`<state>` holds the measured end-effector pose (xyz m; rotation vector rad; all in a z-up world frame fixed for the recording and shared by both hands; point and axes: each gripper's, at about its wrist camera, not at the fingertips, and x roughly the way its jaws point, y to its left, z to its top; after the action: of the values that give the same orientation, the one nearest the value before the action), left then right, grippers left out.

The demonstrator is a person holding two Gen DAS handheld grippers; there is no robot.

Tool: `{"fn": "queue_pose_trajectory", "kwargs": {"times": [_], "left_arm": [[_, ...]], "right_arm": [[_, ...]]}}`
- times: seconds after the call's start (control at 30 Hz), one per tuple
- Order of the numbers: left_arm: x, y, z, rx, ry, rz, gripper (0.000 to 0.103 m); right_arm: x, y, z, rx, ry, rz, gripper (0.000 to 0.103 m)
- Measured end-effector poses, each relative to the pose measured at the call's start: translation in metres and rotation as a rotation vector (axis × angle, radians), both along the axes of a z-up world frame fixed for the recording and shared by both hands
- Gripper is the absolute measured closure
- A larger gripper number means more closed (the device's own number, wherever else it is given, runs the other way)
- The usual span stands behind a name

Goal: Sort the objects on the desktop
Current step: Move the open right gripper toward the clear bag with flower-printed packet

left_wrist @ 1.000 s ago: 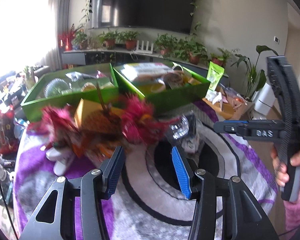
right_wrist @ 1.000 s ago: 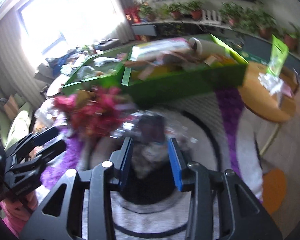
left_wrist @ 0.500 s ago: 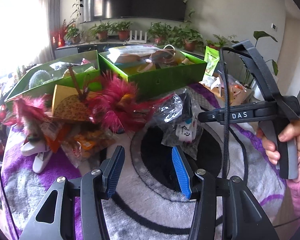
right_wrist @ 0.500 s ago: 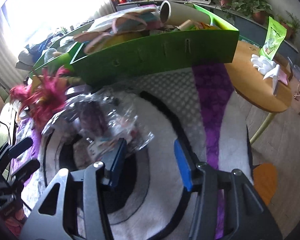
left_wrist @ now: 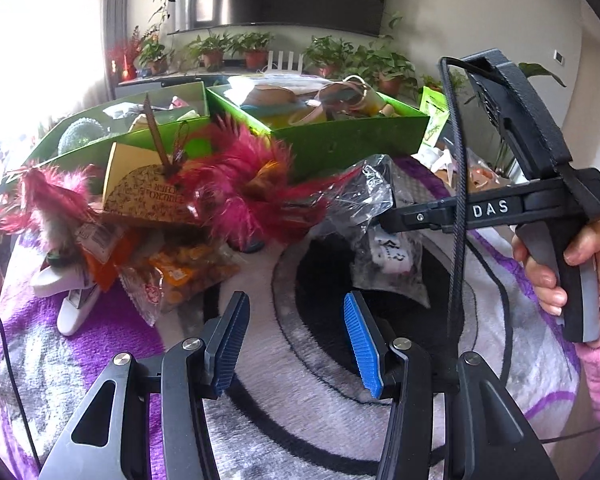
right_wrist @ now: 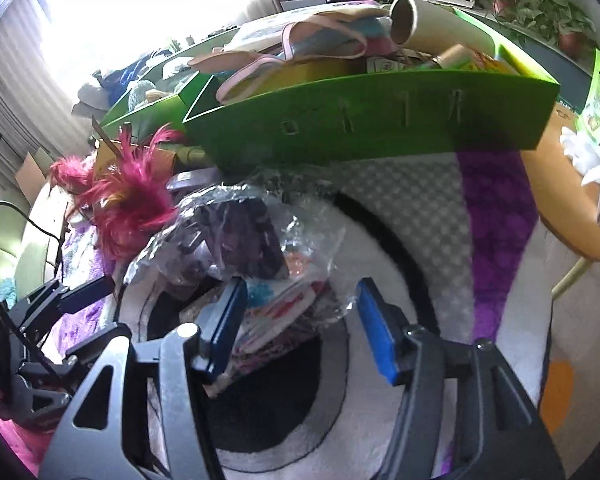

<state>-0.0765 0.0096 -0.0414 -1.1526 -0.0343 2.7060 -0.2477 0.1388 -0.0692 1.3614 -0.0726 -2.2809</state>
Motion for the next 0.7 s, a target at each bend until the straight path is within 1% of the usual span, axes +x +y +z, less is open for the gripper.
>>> {"fn": "queue_pose_trajectory", "kwargs": {"times": [0.17,0.27,0.37,0.5,0.63,0.7], "left_arm": [[0.003,-0.002,0.002,-0.004,0.011,0.005,0.053],[0.003,-0.001,0.002,-0.008,0.010,0.004,0.053],[0.005,-0.001,0.001,-0.011,0.008,-0.004,0.053],[0.004,-0.005,0.000,-0.009,0.000,0.011,0.053],[0.008,-0.018,0.001,0.001,-0.003,0.049,0.053],[0.010,-0.024,0.002,0.004,-0.002,0.064,0.053]], "right_arm": [[-0.002,-0.003,0.003,0.040,0.038,0.005,0.045],[-0.006,-0.005,-0.002,0.027,0.010,0.030,0.040],[-0.004,-0.003,-0.008,-0.010,-0.030,0.037,0.039],[0.017,-0.003,-0.007,-0.067,-0.081,0.063,0.039],[0.055,-0.011,-0.006,-0.067,-0.128,0.089,0.039],[0.074,-0.015,-0.005,-0.085,-0.149,0.111,0.039]]}}
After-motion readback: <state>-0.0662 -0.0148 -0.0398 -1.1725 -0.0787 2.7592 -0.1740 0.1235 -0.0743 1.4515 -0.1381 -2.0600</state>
